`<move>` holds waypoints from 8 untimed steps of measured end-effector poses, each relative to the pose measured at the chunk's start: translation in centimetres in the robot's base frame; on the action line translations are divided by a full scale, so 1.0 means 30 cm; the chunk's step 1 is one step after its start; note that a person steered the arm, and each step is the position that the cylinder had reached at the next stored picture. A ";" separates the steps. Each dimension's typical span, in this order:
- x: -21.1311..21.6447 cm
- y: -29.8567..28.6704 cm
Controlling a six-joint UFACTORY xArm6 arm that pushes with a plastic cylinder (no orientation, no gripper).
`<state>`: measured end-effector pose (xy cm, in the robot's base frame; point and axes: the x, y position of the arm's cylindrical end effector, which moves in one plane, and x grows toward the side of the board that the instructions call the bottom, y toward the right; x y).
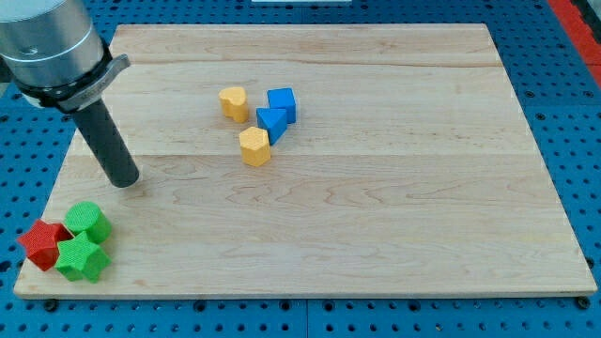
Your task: Separate the yellow hexagon from blue triangle
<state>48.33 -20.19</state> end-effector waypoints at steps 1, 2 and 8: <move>0.000 0.110; -0.009 0.259; -0.120 0.781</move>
